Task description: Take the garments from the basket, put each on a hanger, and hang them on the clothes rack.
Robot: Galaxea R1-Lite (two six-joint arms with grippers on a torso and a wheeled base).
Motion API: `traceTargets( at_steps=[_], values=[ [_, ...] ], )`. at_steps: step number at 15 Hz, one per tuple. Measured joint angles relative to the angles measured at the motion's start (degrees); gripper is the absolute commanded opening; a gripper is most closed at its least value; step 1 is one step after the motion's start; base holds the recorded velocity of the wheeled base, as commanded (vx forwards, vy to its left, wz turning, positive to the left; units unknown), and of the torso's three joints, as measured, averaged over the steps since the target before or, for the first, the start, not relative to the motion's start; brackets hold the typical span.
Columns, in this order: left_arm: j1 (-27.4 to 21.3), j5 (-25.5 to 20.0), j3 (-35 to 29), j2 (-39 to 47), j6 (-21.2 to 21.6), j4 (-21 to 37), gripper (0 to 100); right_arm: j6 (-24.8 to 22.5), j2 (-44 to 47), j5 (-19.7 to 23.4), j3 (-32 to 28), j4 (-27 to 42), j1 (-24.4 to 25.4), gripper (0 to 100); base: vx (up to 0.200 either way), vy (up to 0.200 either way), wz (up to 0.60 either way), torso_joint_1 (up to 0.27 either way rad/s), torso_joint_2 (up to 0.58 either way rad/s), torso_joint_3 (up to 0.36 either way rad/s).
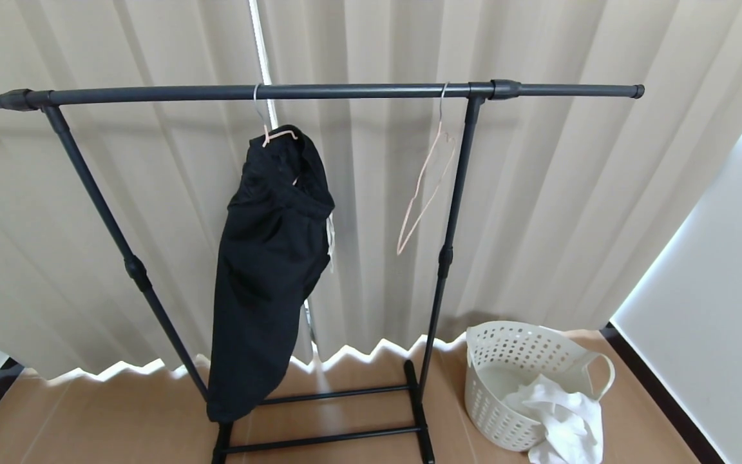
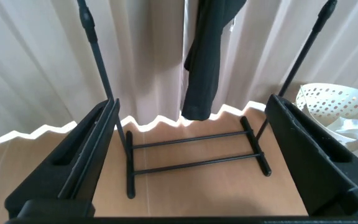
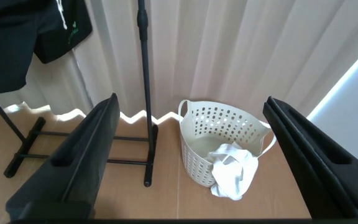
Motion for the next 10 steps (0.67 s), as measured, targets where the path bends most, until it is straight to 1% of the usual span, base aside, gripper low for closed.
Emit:
traceTargets(
  at_steps=[4, 10],
  values=[
    [0.1, 0.0, 0.0, -0.2, -0.1, 0.0, 100, 0.1, 0.0, 0.1, 0.0, 0.0, 0.0, 100, 0.0, 0.0, 0.0, -0.223, 0.55, 0.32],
    [0.1, -0.1, 0.0, -0.3, -0.1, 0.0, 100, 0.4, -0.1, 0.1, 0.0, 0.0, 0.3, 100, 0.0, 0.0, 0.0, -0.197, 0.52, 0.324]
  ],
)
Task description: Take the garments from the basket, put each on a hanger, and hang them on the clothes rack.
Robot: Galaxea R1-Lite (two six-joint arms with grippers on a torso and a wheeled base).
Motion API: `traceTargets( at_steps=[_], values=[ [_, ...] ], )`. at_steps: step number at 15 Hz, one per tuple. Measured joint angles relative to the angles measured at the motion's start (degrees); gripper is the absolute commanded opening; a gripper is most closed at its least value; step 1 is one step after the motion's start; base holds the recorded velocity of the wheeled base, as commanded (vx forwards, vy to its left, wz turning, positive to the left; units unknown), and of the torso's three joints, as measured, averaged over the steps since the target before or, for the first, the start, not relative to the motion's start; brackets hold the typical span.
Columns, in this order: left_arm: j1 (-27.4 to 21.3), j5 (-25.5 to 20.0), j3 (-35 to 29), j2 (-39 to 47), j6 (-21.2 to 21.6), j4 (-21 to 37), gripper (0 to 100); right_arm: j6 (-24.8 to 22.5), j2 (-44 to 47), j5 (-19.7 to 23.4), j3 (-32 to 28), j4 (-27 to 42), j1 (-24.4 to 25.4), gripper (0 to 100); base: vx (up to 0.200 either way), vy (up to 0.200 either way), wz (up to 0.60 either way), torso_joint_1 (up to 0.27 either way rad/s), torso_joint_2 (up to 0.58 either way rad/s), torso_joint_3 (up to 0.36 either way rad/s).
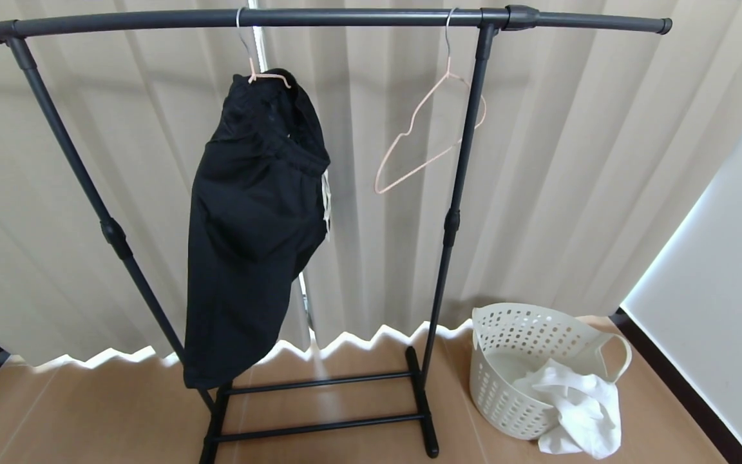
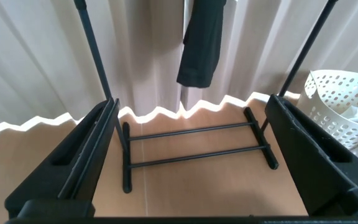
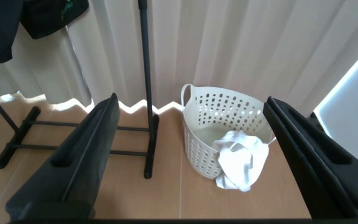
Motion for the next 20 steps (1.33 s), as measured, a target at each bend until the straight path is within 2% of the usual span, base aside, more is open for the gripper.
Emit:
traceTargets(
  at_steps=[9, 16, 20],
  values=[
    [0.0, -0.1, 0.0, 0.0, -0.2, 0.0, 100, 0.2, -0.1, 0.0, 0.0, 0.2, 0.0, 100, 0.0, 0.0, 0.0, -0.146, 0.47, 0.322],
    [0.0, -0.9, 0.0, 0.0, -0.2, 0.0, 100, 0.1, 0.0, 0.3, 0.0, 0.1, 0.1, 100, 0.0, 0.0, 0.0, -0.034, 0.15, 0.112],
    [0.0, -0.8, 0.0, 0.0, -0.2, 0.0, 100, 0.1, 0.0, 0.4, 0.0, 0.0, 0.0, 100, 0.0, 0.0, -0.6, -0.003, 0.02, 0.014]
  ],
)
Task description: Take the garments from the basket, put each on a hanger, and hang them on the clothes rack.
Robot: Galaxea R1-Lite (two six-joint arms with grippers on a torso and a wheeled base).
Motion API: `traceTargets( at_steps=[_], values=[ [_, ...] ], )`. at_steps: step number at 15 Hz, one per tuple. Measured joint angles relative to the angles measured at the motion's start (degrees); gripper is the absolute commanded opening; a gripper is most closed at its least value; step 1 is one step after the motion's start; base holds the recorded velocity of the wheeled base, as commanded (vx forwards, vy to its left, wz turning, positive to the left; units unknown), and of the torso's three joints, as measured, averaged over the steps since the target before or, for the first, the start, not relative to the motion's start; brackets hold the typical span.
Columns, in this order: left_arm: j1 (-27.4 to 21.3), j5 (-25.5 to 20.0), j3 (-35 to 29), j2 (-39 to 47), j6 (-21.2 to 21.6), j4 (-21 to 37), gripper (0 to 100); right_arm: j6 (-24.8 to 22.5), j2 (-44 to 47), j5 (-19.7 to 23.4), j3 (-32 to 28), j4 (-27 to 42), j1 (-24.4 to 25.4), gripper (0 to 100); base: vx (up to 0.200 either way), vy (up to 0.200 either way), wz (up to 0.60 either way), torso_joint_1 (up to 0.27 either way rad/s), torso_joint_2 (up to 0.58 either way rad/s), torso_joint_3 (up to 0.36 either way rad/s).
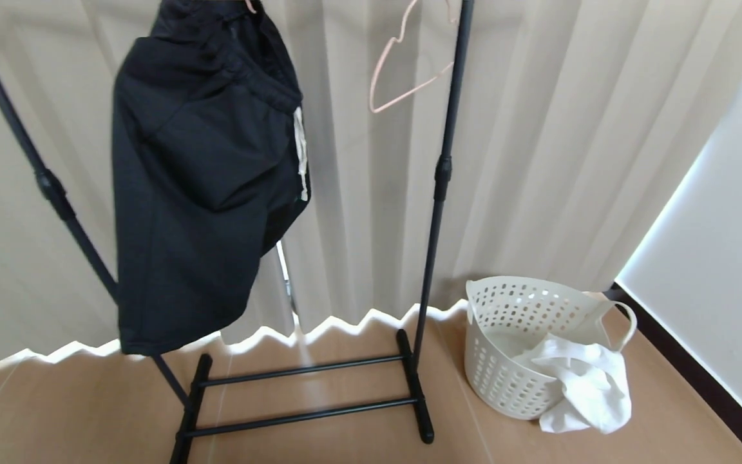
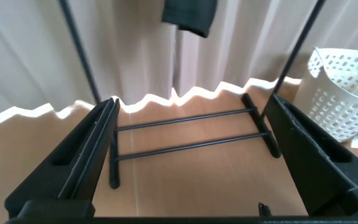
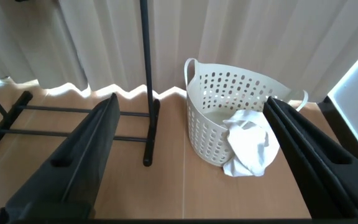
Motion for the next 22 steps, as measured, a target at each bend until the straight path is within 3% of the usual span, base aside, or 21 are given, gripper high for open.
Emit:
traceTargets(
  at_steps=[3, 11, 14, 22],
  values=[
    [0.0, 0.0, 0.0, 0.0, 0.0, 0.1, 100, 0.0, 0.0, 0.0, 0.0, 0.0, 0.0, 100, 0.0, 0.0, -0.4, 0.002, 0.0, 0.003],
    [0.0, 0.0, 0.0, 0.0, 0.0, 0.1, 100, 0.0, 0.0, 0.0, 0.0, 0.0, 0.0, 100, 0.0, -0.2, 0.0, 0.001, 0.0, 0.0],
    [0.0, 0.0, 0.0, 0.0, 0.0, 0.1, 100, 0.0, 0.0, 0.0, 0.0, 0.0, 0.1, 100, 0.2, 0.0, 0.0, 0.001, 0.02, 0.019],
    [0.0, 0.0, 0.0, 0.0, -0.1, 0.1, 100, 0.0, 0.0, 0.0, 0.0, 0.0, 0.0, 100, 0.0, 0.0, 0.0, -0.022, 0.16, 0.126]
  ],
)
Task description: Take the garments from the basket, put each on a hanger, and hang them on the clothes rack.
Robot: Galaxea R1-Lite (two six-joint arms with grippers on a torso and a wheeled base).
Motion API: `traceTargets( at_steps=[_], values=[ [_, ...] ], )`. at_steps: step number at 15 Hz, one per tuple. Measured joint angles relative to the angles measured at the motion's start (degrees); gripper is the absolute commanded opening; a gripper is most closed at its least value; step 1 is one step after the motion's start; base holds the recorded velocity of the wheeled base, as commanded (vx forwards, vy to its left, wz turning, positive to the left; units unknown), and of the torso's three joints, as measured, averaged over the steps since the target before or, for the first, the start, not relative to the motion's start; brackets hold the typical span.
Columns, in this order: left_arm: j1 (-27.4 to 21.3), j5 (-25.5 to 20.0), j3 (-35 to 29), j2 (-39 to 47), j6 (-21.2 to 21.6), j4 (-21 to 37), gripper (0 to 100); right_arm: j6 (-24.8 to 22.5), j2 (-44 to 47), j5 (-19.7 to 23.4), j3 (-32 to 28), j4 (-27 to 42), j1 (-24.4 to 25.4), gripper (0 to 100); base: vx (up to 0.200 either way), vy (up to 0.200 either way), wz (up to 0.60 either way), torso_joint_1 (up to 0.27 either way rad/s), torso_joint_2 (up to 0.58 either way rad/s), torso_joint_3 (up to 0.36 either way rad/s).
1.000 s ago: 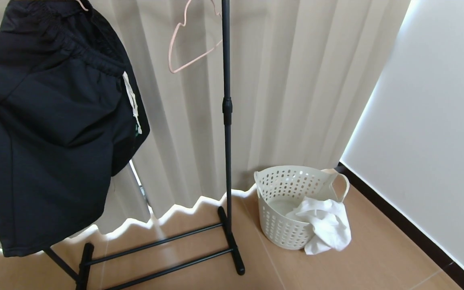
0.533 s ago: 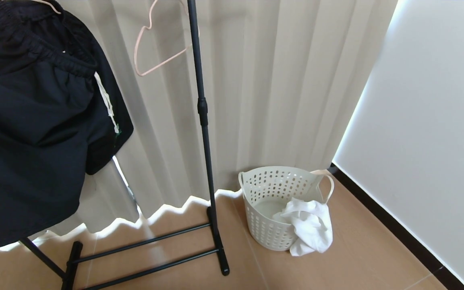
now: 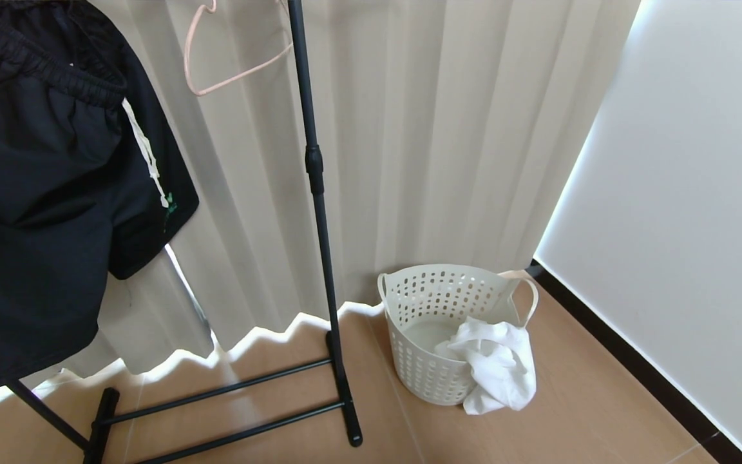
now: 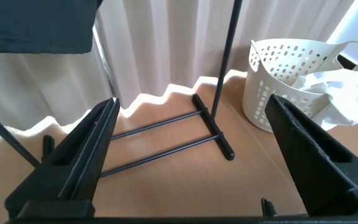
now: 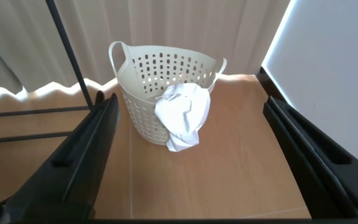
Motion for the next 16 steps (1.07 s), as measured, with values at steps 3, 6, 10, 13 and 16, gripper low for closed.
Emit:
traceTargets(
  at_steps=[3, 6, 10, 13, 16],
  values=[
    [0.0, 0.0, 0.0, 0.0, 0.0, 0.1, 100, 0.0, 0.0, 0.0, 0.0, 0.0, 0.0, 100, 0.0, 0.0, 0.0, -0.012, 0.16, 0.142],
    [0.0, 0.0, 0.0, 0.0, -0.1, 0.0, 100, 0.0, 0.0, 0.0, 0.0, 0.0, 0.0, 100, 0.0, 0.0, 0.0, -0.002, 0.05, 0.047],
    [0.1, 0.0, 0.0, 0.0, -0.1, 0.0, 100, 0.0, 0.0, 0.0, 0.0, 0.0, 0.0, 100, 0.0, 0.0, -0.15, 0.001, 0.0, 0.003],
    [0.1, 0.0, 0.0, 0.0, -0.1, 0.0, 100, 0.0, 0.0, 0.0, 0.0, 0.0, 0.0, 100, 0.0, 0.0, 0.0, 0.0, 0.0, 0.0],
    [0.1, 0.0, 0.0, 0.0, -0.1, 0.0, 100, 0.0, 0.0, 0.0, 0.0, 0.0, 0.0, 100, 0.0, 0.0, -0.2, 0.001, 0.0, 0.001]
  ],
)
